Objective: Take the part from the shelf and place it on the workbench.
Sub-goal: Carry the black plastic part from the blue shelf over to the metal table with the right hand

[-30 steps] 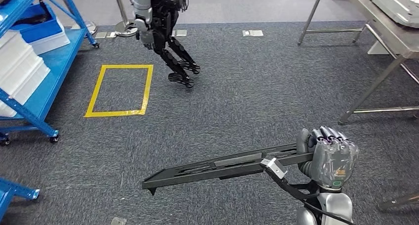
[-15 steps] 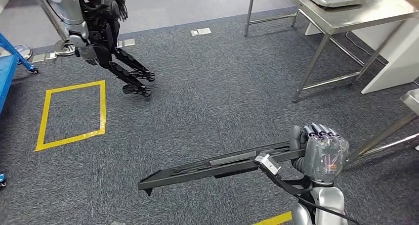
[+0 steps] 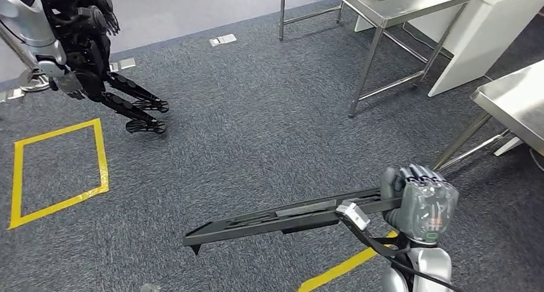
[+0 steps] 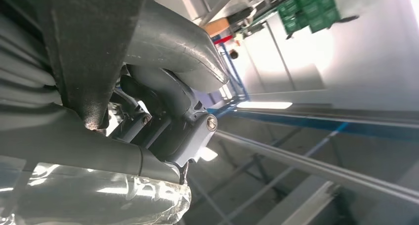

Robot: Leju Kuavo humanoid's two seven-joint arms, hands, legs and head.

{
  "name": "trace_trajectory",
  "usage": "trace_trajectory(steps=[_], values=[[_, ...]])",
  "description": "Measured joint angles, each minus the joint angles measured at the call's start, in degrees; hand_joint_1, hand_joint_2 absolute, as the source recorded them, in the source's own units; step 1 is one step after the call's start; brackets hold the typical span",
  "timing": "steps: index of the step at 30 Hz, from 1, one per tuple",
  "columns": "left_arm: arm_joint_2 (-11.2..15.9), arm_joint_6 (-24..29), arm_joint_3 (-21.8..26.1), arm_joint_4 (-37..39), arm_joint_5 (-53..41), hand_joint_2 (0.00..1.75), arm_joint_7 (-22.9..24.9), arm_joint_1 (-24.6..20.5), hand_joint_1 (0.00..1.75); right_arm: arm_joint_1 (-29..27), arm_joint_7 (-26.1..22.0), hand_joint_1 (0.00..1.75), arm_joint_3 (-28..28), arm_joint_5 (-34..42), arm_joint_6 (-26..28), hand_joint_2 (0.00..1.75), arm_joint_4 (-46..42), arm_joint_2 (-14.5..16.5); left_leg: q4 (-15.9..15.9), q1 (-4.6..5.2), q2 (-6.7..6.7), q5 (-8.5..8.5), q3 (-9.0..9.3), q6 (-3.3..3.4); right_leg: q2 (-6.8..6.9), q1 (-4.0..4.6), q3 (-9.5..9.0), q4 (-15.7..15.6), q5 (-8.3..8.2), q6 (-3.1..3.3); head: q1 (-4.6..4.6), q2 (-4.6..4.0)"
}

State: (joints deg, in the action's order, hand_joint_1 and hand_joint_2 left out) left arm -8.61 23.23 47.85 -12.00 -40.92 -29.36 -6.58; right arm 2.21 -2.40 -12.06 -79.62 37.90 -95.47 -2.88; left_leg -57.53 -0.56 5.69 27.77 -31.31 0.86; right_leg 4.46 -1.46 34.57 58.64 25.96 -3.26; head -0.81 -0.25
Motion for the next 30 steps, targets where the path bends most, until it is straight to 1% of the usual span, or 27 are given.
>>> trace_trajectory(steps=[1, 2, 3, 4, 5, 6, 7, 8, 9, 10, 11, 12, 13, 14, 15, 16, 18, 19, 20, 22, 23, 24, 25, 26, 27, 28, 30], values=[[0.07, 0.11, 0.03, -0.01, 0.00, 1.75, 0.00, 0.05, 0.00, 0.12, -0.07, 1.75, 0.01, 0.13, 0.00, 1.75, 0.17, 0.09, -0.04, 0.08, 0.62, 0.28, 0.26, -0.40, -0.05, 0.26, -0.41, -0.63, -0.05, 0.51, 0.11, 0.00], [0.09, 0.21, 0.06, 0.00, 0.00, 1.75, 0.01, 0.07, 0.00, 0.14, -0.13, 1.75, 0.02, 0.22, 0.00, 1.75, 0.34, 0.17, 0.02, -0.07, 1.26, 0.49, 0.61, -0.75, -0.94, 0.36, -0.34, -0.52, -0.06, 1.11, 0.37, 0.01], [0.12, 0.28, 0.08, 0.00, -0.03, 1.75, 0.03, 0.07, 0.00, 0.07, -0.17, 1.75, 0.05, 0.34, 0.00, 1.75, 0.46, 0.20, -0.17, -0.31, 1.18, 0.83, 0.85, -1.13, -1.69, 0.24, -0.41, -0.56, -0.05, 1.54, 0.67, 0.01], [0.16, 0.31, 0.11, 0.00, -0.06, 1.75, 0.04, 0.09, 0.00, 0.04, -0.22, 1.75, 0.10, 0.48, 0.00, 1.75, 0.58, 0.21, -0.99, -0.61, 0.18, 1.61, 0.68, -1.41, -2.43, 0.13, -0.52, -0.60, -0.08, 2.00, 0.81, 0.01], [0.21, 0.34, 0.16, 0.00, -0.10, 1.75, 0.05, 0.16, 0.00, 0.04, -0.28, 1.75, 0.13, 0.64, 0.00, 1.75, 0.69, 0.27, -2.76, -0.82, -1.36, 2.88, -0.03, -1.60, -3.11, 0.00, -0.66, -0.65, -0.14, 2.45, 0.98, 0.01], [0.25, 0.37, 0.24, 0.01, -0.15, 1.75, 0.05, 0.30, 0.00, 0.02, -0.35, 1.75, 0.14, 0.81, 0.00, 1.75, 0.80, 0.39, -5.85, -0.95, -3.27, 4.68, -1.46, -1.67, -3.78, -0.01, -0.72, -0.67, -0.16, 2.84, 1.21, 0.01], [0.28, 0.40, 0.34, 0.02, -0.18, 1.75, 0.05, 0.53, 0.00, 0.03, -0.40, 1.75, 0.15, 0.96, 0.00, 1.75, 0.96, 0.52, -9.78, -0.97, -4.66, 6.59, -3.46, -1.62, -4.53, 0.16, -0.73, -0.66, -0.15, 3.15, 1.41, 0.01], [0.29, 0.41, 0.44, 0.03, -0.19, 1.75, 0.05, 0.77, 0.00, -0.02, -0.45, 1.75, 0.15, 1.09, 0.00, 1.75, 1.14, 0.65, -13.40, -0.95, -5.35, 7.95, -5.47, -1.55, -5.34, 0.37, -0.75, -0.65, -0.13, 3.34, 1.56, 0.01], [0.31, 0.41, 0.51, 0.04, -0.20, 1.75, 0.05, 0.99, 0.00, -0.08, -0.48, 1.75, 0.15, 1.18, 0.00, 1.75, 1.32, 0.74, -15.80, -0.94, -5.68, 8.34, -7.02, -1.44, -6.24, 0.55, -0.79, -0.63, -0.13, 3.42, 1.66, 0.01], [0.33, 0.43, 0.56, 0.04, -0.21, 1.75, 0.06, 1.14, 0.00, -0.15, -0.52, 1.75, 0.16, 1.25, 0.00, 1.75, 1.48, 0.78, -16.06, -0.93, -5.82, 7.47, -7.59, -1.25, -7.15, 0.69, -0.86, -0.61, -0.12, 3.43, 1.69, 0.01], [0.34, 0.43, 0.57, 0.04, -0.25, 1.75, 0.07, 1.20, 0.00, -0.21, -0.59, 1.75, 0.17, 1.27, 0.00, 1.75, 1.60, 0.80, -13.91, -0.93, -6.05, 5.47, -6.99, -1.01, -8.03, 0.77, -0.99, -0.59, -0.11, 3.42, 1.70, 0.01], [0.36, 0.44, 0.58, 0.04, -0.31, 1.75, 0.07, 1.22, 0.00, -0.25, -0.67, 1.75, 0.17, 1.27, 0.00, 1.75, 1.67, 0.84, -10.29, -0.94, -6.71, 2.97, -5.62, -0.73, -8.88, 0.81, -1.12, -0.58, -0.10, 3.41, 1.72, 0.01], [0.39, 0.44, 0.59, 0.04, -0.37, 1.75, 0.08, 1.21, 0.00, -0.28, -0.74, 1.75, 0.17, 1.27, 0.00, 1.75, 1.72, 0.91, -6.60, -0.99, -7.95, 1.14, -4.09, -0.47, -9.62, 0.88, -1.18, -0.56, -0.11, 3.36, 1.70, 0.01], [0.40, 0.44, 0.58, 0.05, -0.46, 1.75, 0.09, 1.19, 0.00, -0.26, -0.79, 1.75, 0.17, 1.27, 0.00, 1.75, 1.75, 0.98, -3.59, -1.00, -9.03, -0.11, -2.82, -0.35, -10.33, 0.93, -1.13, -0.53, -0.11, 3.26, 1.65, 0.01], [0.42, 0.44, 0.58, 0.05, -0.52, 1.75, 0.14, 1.19, 0.00, -0.25, -0.80, 1.75, 0.17, 1.26, 0.00, 1.75, 1.76, 1.05, -1.96, -0.94, -9.81, -0.51, -2.12, -0.27, -10.94, 0.92, -0.98, -0.52, -0.16, 3.06, 1.63, 0.01], [0.42, 0.44, 0.57, 0.06, -0.58, 1.75, 0.21, 1.18, 0.00, -0.29, -0.80, 1.75, 0.17, 1.26, 0.00, 1.75, 1.79, 1.10, -1.46, -0.81, -10.05, -0.34, -1.89, -0.24, -11.50, 0.87, -0.77, -0.56, -0.24, 2.82, 1.60, 0.01], [0.37, 0.46, 0.57, 0.07, -0.74, 1.75, 0.35, 1.08, 0.00, -0.46, -0.81, 1.75, 0.18, 1.25, 0.00, 1.75, 1.80, 1.12, -0.98, -0.57, -8.90, -0.62, -1.67, 0.11, -12.38, 0.76, -0.32, -0.76, -0.44, 2.11, 1.62, 0.01], [0.33, 0.49, 0.57, 0.07, -0.82, 1.75, 0.38, 1.00, 0.00, -0.52, -0.82, 1.75, 0.19, 1.25, 0.00, 1.75, 1.81, 1.11, -0.56, -0.58, -8.27, -0.86, -1.47, 0.49, -11.59, 0.82, 0.10, -0.33, -0.20, 1.89, 1.55, 0.01], [0.31, 0.55, 0.57, 0.07, -0.89, 1.75, 0.40, 0.94, 0.00, -0.50, -0.84, 1.75, 0.20, 1.22, 0.00, 1.75, 1.82, 1.09, -0.14, -0.62, -7.53, -1.11, -1.30, 0.87, -10.19, 0.92, 0.90, 0.96, 0.49, 1.79, 1.32, 0.00], [0.30, 0.67, 0.58, 0.07, -0.94, 1.75, 0.40, 0.97, 0.00, -0.43, -0.86, 1.75, 0.20, 1.17, 0.00, 1.75, 1.86, 1.10, 0.34, -0.54, -5.91, -1.34, -1.10, 1.39, -6.54, 0.89, 4.40, 7.71, 3.54, 2.00, 0.77, 0.00], [0.31, 0.73, 0.59, 0.07, -0.94, 1.75, 0.40, 1.02, 0.00, -0.44, -0.86, 1.75, 0.20, 1.15, 0.00, 1.75, 1.90, 1.12, 0.34, -0.47, -5.17, -1.32, -1.13, 1.45, -5.68, 0.79, 6.33, 11.50, 5.03, 2.04, 0.56, 0.00], [0.31, 0.75, 0.59, 0.07, -0.94, 1.75, 0.40, 1.07, 0.00, -0.52, -0.86, 1.75, 0.20, 1.13, 0.00, 1.75, 1.93, 1.13, 0.33, -0.41, -4.37, -1.29, -1.14, 1.46, -5.29, 0.65, 7.96, 14.74, 6.05, 1.87, 0.48, 0.01], [0.30, 0.76, 0.59, 0.07, -0.94, 1.75, 0.40, 1.09, 0.00, -0.60, -0.86, 1.75, 0.21, 1.12, 0.00, 1.75, 1.97, 1.14, 0.32, -0.40, -3.70, -1.25, -1.16, 1.43, -5.15, 0.52, 8.52, 15.85, 6.16, 1.50, 0.44, 0.01], [0.28, 0.77, 0.59, 0.07, -0.94, 1.75, 0.40, 1.10, 0.00, -0.66, -0.87, 1.75, 0.21, 1.11, 0.01, 1.75, 2.00, 1.13, 0.30, -0.43, -3.01, -1.21, -1.15, 1.36, -4.96, 0.39, 8.15, 15.24, 5.64, 1.00, 0.37, 0.01], [0.25, 0.77, 0.59, 0.07, -0.94, 1.75, 0.40, 1.10, 0.00, -0.69, -0.89, 1.75, 0.22, 1.12, 0.01, 1.75, 2.02, 1.12, 0.29, -0.48, -2.29, -1.13, -1.10, 1.25, -4.59, 0.25, 6.76, 12.73, 4.52, 0.39, 0.28, 0.01], [0.21, 0.77, 0.59, 0.07, -0.94, 1.75, 0.40, 1.09, 0.00, -0.69, -0.91, 1.75, 0.22, 1.12, 0.01, 1.75, 2.03, 1.11, 0.26, -0.53, -1.69, -1.04, -1.01, 1.10, -3.95, 0.12, 4.62, 8.87, 3.14, -0.13, 0.21, 0.01], [0.21, 0.77, 0.59, 0.06, -0.94, 1.75, 0.39, 1.08, 0.00, -0.64, -0.92, 1.75, 0.23, 1.14, 0.00, 1.75, 2.03, 1.10, 0.14, -0.35, -0.60, -0.69, -0.70, 0.55, -1.10, 0.12, 0.45, 1.54, 0.88, -0.39, -0.02, 0.00]])
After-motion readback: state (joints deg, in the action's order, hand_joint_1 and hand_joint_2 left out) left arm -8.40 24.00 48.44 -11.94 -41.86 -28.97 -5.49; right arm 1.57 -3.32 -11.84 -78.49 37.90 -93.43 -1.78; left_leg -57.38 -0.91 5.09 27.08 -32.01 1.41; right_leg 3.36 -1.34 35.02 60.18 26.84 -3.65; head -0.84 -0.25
